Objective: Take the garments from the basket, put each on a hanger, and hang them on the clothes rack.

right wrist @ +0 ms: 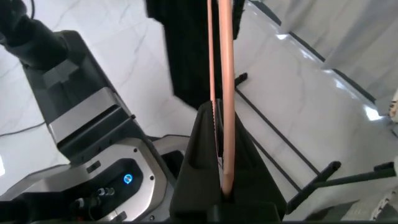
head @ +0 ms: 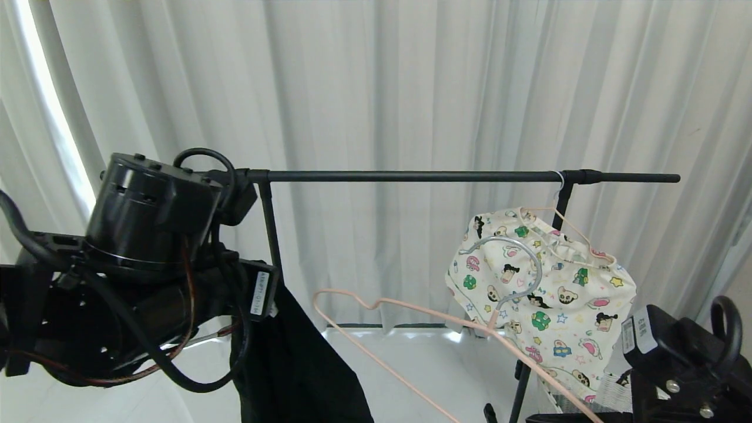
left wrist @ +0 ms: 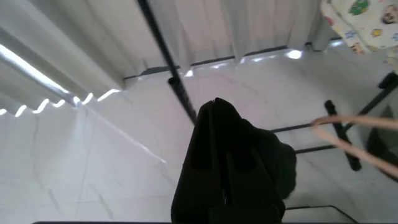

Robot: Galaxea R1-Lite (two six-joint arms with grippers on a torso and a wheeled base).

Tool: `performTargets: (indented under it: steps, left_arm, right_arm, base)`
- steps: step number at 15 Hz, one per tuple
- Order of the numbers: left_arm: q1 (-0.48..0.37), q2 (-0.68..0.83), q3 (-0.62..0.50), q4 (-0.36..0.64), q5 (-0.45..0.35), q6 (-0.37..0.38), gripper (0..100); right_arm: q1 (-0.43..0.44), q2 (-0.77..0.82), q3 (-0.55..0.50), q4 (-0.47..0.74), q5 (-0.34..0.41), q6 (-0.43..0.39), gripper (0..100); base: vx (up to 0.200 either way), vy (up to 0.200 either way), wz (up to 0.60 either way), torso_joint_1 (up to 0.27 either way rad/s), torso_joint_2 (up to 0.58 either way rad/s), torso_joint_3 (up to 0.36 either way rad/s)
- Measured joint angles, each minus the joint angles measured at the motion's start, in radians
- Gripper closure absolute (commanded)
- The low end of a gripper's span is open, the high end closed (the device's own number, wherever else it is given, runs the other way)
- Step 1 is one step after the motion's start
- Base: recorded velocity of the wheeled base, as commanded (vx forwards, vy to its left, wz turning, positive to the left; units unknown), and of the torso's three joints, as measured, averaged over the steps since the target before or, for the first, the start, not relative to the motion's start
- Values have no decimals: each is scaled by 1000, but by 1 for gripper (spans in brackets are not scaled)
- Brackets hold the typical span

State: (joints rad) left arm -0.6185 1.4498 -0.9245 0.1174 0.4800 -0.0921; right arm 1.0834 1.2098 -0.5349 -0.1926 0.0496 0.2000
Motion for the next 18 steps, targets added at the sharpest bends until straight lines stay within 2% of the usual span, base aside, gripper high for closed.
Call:
performTargets:
  steps: [4, 9, 13, 18]
  left_arm:
    - [-40, 50, -23, -3, 8, -4, 100]
    - [-27, 103, -26, -88, 107, -9, 100]
    - [-73, 113, -30, -89, 106, -14, 100]
    - [-91, 100, -24, -87, 106, -12, 100]
  right_arm:
    - [22, 3, -4, 0, 14, 0, 100]
    - [31, 5, -2, 0, 17, -2, 100]
    - [24, 10, -2, 0, 15, -1, 100]
    - [-3, 11, -2, -1, 21, -5, 100]
  base:
    - [0, 0, 0, 0, 0, 0]
    - [0, 0, 0, 0, 0, 0]
    - [0, 0, 0, 0, 0, 0]
    - [0, 0, 0, 0, 0, 0]
